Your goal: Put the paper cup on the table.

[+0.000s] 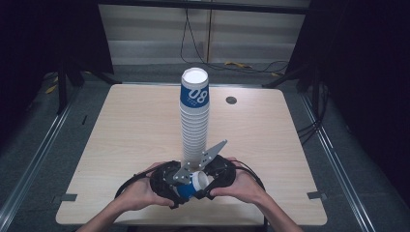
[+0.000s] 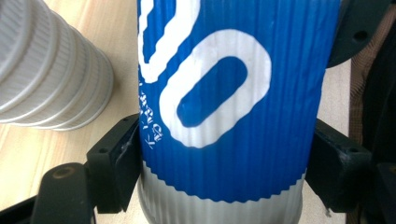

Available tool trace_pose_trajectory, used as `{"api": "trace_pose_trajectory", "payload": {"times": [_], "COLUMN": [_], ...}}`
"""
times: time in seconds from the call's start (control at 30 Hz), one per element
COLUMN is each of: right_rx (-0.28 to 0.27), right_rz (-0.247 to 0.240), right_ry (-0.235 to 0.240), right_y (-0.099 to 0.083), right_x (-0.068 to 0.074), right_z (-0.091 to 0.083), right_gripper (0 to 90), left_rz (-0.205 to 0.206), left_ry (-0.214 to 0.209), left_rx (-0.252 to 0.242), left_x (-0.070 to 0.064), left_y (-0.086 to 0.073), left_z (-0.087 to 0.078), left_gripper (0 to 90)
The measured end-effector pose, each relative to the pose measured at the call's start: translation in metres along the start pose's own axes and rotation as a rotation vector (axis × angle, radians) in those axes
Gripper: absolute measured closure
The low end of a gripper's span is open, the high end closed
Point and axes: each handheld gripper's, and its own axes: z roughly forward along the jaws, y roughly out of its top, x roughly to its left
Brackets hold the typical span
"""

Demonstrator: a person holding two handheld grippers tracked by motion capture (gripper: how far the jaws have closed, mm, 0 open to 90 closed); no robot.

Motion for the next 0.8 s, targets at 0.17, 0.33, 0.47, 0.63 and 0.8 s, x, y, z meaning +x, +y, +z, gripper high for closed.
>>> {"api": "trace_pose_trajectory", "payload": {"times": [0.17, 0.33, 0.47, 0.63, 0.8], "right_rx": [-0.002, -0.010, -0.003, -0.010, -0.018], "right_rz": [-0.002, -0.003, 0.002, 0.008, 0.000], "right_ry": [-0.001, 0.010, -0.001, 0.010, 0.005], "right_y": [0.000, -0.001, -0.002, -0.004, -0.005], "right_x": [0.001, 0.000, 0.001, 0.000, 0.000], "right_z": [0.000, 0.000, -0.002, -0.003, -0.005], "right_gripper": [29.2, 29.6, 29.7, 29.8, 29.8], "left_rz": [-0.009, -0.018, -0.030, -0.029, -0.042], "left_ry": [-0.009, -0.014, -0.010, -0.006, -0.013], "left_rx": [-0.026, -0.047, -0.088, -0.108, -0.136], "left_x": [0.001, 0.001, 0.003, 0.003, 0.004], "left_y": [-0.004, -0.007, -0.009, -0.010, -0.012], "left_z": [0.000, -0.001, -0.003, -0.005, -0.008], "left_gripper": [20.9, 19.8, 18.8, 18.4, 17.5]}}
